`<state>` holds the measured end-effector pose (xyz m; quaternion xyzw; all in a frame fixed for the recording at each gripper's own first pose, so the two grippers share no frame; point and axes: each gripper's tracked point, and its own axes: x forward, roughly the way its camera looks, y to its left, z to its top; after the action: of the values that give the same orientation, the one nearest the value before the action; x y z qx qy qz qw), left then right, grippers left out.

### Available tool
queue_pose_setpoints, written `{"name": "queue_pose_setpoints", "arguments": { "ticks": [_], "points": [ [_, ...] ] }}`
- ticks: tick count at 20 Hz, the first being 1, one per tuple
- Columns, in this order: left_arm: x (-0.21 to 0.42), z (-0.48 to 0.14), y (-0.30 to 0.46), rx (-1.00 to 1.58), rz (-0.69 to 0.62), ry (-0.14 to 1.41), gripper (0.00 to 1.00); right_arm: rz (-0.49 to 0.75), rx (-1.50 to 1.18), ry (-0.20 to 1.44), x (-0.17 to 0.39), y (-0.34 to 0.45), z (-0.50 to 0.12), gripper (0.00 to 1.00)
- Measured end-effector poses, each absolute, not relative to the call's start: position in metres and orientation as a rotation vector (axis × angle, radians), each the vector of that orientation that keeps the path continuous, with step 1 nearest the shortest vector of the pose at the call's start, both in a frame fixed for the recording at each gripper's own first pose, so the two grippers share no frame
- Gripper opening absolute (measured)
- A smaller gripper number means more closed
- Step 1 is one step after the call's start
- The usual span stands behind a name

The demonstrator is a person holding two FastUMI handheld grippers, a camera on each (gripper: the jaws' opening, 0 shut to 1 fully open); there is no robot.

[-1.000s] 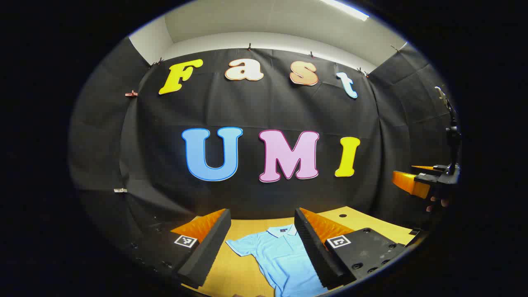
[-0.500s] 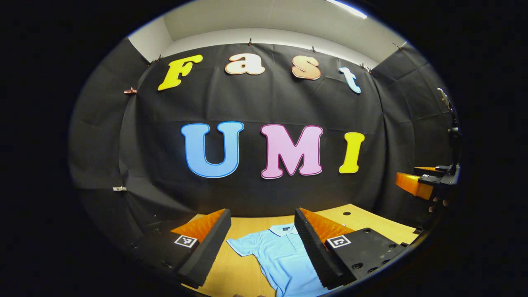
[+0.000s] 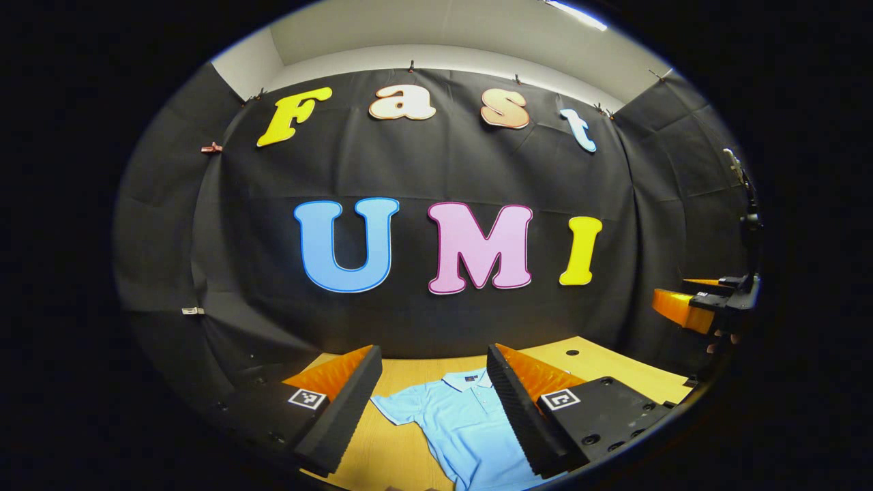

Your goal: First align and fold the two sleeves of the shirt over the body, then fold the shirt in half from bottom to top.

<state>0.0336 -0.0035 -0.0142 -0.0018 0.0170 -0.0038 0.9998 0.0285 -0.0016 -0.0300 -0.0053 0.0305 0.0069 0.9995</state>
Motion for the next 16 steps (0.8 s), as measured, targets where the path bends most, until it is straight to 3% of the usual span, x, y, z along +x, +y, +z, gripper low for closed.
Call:
{"name": "queue_pose_setpoints", "arguments": {
  "ticks": [9, 16],
  "points": [
    [0.056, -0.029, 0.018, -0.007, 0.067, 0.071, 0.99, -0.001, -0.058, 0.2, 0.104, -0.02, -0.084, 0.97],
    [0.083, -0.048, 0.035, -0.011, 0.166, 0.118, 0.98, 0.058, -0.084, 0.321, 0.18, -0.018, -0.149, 0.97]
  ]
}}
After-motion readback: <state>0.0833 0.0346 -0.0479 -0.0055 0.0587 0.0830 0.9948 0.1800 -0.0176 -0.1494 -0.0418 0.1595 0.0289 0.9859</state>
